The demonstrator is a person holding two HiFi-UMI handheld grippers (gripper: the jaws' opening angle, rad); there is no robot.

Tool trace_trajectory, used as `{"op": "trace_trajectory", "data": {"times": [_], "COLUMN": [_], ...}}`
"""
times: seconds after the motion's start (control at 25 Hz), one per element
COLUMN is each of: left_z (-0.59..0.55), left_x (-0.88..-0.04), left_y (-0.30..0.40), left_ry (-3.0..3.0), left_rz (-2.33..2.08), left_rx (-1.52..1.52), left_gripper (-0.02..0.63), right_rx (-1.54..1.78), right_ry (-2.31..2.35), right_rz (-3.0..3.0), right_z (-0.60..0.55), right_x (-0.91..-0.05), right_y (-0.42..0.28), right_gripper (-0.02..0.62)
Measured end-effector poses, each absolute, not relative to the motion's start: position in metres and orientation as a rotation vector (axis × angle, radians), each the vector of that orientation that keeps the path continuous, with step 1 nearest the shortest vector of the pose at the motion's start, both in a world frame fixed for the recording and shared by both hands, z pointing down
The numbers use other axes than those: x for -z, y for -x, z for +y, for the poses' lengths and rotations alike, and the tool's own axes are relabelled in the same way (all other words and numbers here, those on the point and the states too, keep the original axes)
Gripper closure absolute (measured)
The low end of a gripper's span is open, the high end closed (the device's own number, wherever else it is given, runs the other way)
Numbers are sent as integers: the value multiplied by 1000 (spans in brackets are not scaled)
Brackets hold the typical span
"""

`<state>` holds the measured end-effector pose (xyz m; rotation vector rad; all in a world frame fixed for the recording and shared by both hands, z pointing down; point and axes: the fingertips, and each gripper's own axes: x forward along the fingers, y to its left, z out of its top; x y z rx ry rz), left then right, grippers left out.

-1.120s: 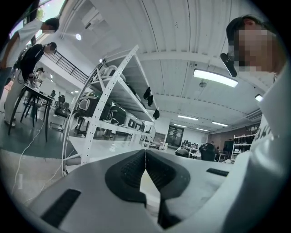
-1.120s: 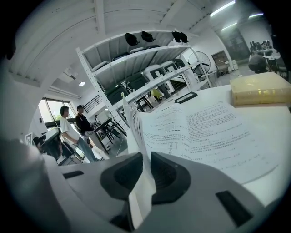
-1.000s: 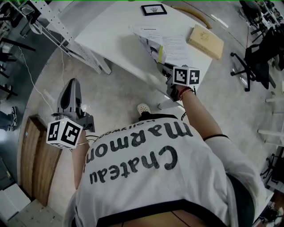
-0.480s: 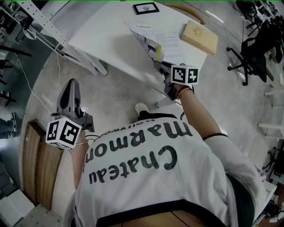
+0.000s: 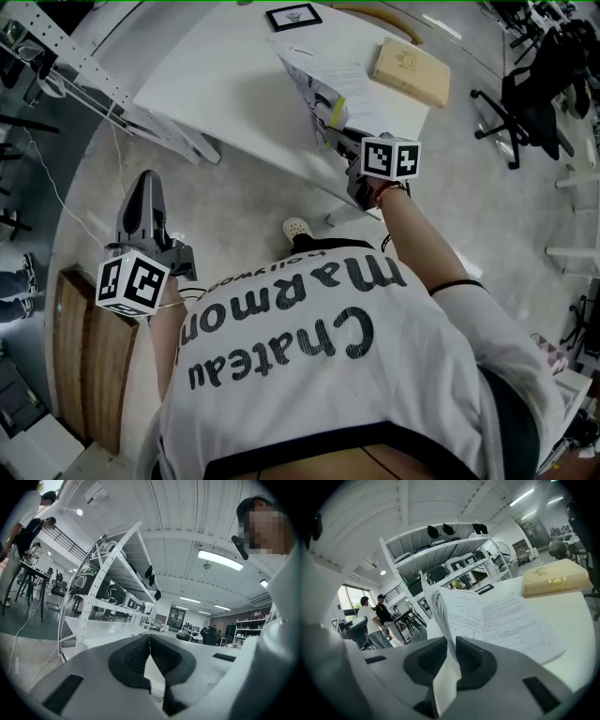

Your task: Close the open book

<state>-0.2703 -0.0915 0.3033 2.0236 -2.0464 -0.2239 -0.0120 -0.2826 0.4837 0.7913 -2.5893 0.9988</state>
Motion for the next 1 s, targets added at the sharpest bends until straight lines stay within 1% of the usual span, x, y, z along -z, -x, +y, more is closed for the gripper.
{"op": "trace_trajectory", "data": {"times": [0.4, 0.64, 1.0], "left_z": [-99, -99, -100], "left_x": [-302, -299, -298], "left_y": [273, 280, 283], "left_ry": [-2027, -2026, -2027], "left_rz": [-2039, -2050, -2049], "left_rx": [218, 222, 223], "left_gripper": [581, 581, 581], "right_rx": [-940, -854, -814], "right_ry": [-849, -880, -933], "right_rz": [-2577, -2529, -2494], "right_z": [-289, -291, -295], "right_x": [-485, -489, -494], "right_y": [-8, -17, -28], "right_gripper": [528, 543, 545]}}
